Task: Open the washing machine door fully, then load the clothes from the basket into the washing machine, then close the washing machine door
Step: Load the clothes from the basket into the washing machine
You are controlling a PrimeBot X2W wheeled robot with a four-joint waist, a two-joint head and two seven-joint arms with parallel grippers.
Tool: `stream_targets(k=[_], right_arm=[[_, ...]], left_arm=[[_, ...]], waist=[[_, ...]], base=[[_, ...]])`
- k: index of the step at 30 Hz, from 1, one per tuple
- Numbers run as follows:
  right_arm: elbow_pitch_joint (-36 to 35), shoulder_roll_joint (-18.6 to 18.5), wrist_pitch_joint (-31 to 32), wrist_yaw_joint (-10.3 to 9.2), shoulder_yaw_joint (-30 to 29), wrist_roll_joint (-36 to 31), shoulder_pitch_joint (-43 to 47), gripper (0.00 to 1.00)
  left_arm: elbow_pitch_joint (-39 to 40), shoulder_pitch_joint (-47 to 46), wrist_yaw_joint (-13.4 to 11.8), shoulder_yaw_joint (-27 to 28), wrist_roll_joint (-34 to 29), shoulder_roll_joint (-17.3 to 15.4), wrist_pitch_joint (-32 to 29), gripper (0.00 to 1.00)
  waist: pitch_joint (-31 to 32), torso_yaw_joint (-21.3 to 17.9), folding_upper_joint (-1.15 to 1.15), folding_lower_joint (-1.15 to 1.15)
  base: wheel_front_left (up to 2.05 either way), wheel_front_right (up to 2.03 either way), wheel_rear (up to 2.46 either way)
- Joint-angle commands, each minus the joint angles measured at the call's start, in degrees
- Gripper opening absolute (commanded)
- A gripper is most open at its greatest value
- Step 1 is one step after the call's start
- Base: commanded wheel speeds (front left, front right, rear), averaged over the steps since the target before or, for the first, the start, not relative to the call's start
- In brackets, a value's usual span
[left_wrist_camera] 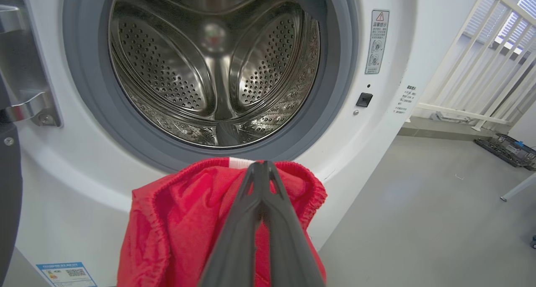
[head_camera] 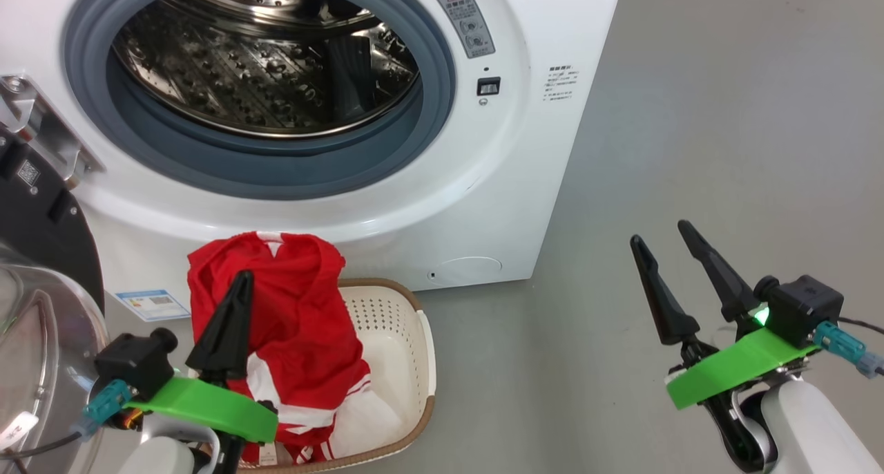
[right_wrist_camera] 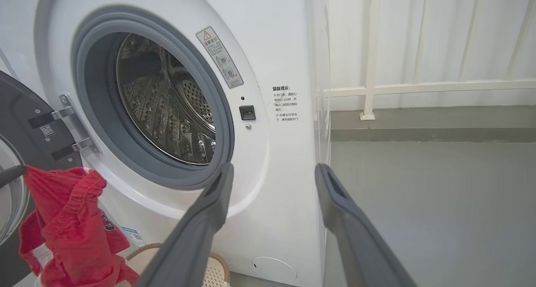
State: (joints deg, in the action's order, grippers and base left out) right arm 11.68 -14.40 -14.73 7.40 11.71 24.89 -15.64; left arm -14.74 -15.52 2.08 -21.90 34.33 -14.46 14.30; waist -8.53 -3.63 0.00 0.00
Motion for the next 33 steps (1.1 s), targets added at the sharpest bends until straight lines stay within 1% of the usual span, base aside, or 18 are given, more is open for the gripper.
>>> stream_targets(k=[1, 9, 17, 23, 27, 33], right_arm=[[-1.44, -0.58, -0.27, 0.09, 0.76, 0.55, 0.93, 1.0], [-1.63, -0.97, -0.27, 0.09, 0.76, 0.61, 1.07, 1.0], [-1.65, -0.84, -0.27, 0.09, 0.55, 0.52, 0.87, 1.0], [-1.86, -0.59, -0.27, 0.09, 0.54, 0.3, 0.33, 1.0], [-2.03, -0.44, -0.27, 0.09, 0.4, 0.18, -0.17, 1.0], [-2.37, 0.16, -0.27, 0.09, 0.57, -0.22, -1.0, 1.0]], left_arm=[[1.92, -0.65, -0.47, 2.38, -0.43, -1.51, 0.7, 0.0], [5.43, 0.6, -1.84, 2.5, -0.29, -1.91, 0.27, 0.0], [6.65, -0.44, -2.19, 2.4, -0.14, -2.1, -0.26, 0.0], [7.57, -3.87, -2.57, 2.27, -1.18, -2.81, -1.16, 0.0], [7.9, -7.48, -2.39, 2.27, -1.57, -2.85, -1.61, 0.0], [5.82, -14.61, -1.66, 3.32, -1.14, -3.05, -2.36, 0.0]], waist=[[0.06, -0.04, 0.0, 0.0], [0.2, -0.3, 0.0, 0.0], [-0.49, -0.32, 0.0, 0.0], [-1.78, -0.33, 0.0, 0.0], [-2.95, -0.45, 0.0, 0.0], [-5.51, -1.29, 0.0, 0.0]], base=[[0.0, 0.0, 0.0], [0.0, 0.0, 0.0], [0.0, 0.0, 0.0], [0.0, 0.0, 0.0], [0.0, 0.0, 0.0], [0.0, 0.0, 0.0]])
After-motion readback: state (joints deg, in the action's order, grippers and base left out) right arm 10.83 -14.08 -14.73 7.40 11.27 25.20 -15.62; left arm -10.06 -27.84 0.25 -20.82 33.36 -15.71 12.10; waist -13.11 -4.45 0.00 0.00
